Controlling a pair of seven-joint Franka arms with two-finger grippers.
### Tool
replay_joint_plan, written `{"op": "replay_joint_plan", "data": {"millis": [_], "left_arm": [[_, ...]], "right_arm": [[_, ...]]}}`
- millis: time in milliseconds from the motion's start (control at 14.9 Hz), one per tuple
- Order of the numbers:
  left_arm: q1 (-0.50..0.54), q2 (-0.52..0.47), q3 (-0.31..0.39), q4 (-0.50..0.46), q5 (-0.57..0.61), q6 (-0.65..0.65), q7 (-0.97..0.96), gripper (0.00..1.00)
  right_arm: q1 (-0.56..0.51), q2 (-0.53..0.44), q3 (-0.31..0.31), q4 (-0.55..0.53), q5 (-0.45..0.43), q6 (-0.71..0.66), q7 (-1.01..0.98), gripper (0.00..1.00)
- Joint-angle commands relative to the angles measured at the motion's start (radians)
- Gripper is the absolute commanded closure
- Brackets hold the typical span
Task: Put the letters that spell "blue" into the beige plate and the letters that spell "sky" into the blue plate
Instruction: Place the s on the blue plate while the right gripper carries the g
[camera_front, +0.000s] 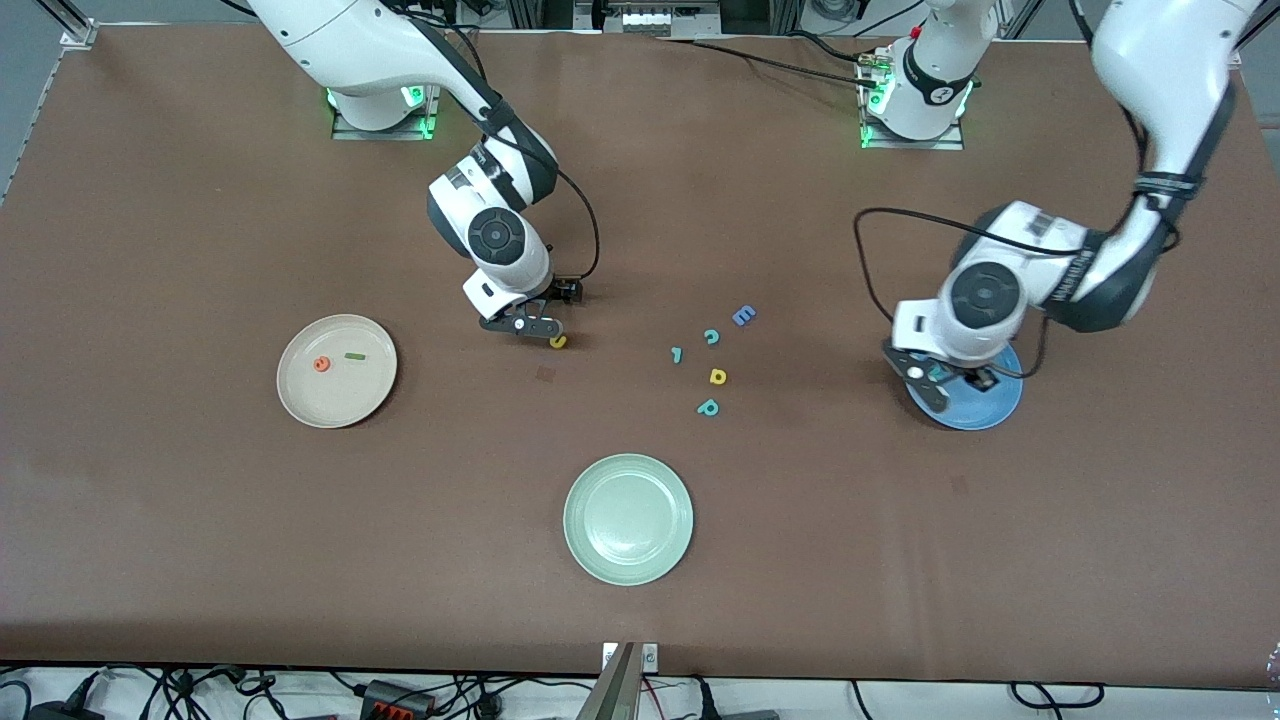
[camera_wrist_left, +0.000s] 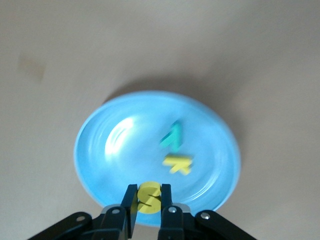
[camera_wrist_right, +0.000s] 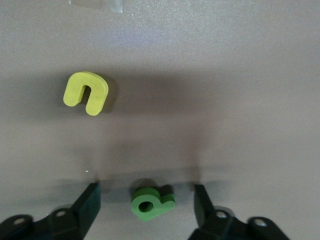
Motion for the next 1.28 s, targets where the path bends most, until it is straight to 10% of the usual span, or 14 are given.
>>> {"op": "replay_joint_plan", "data": {"millis": [0,538,605,673,1211], "left_arm": [[0.072,0.041,-0.025,0.016,-0.001,0.02,-0.006,0.84],[0.146,0.103,-0.02,0.02,-0.085,0.02,-0.129,0.61],[0.147,0.103,-0.02,0.02,-0.085,0.02,-0.121,0.42],[0.147,0.103,-0.022,0.03,-0.085,0.018,-0.114,0.0],[0.14,0.081,-0.129,0.241,-0.119,-0.225,-0.123,0.0]], "right_arm": [[0.006,-0.011,-0.004,-0.02,0.002,0.012,0.017,0.3],[0.001,-0.016,-0.004,-0.024,0.002,0.008,0.02,0.69],[-0.003,-0.02,-0.004,-0.024,0.002,0.008,0.018,0.69],[-0.005,-0.022,-0.004,-0.022,0.002,0.006,0.02,0.69],[-0.169,-0.11,-0.013,0.005,-0.003,-0.041,-0.013,0.69]]}}
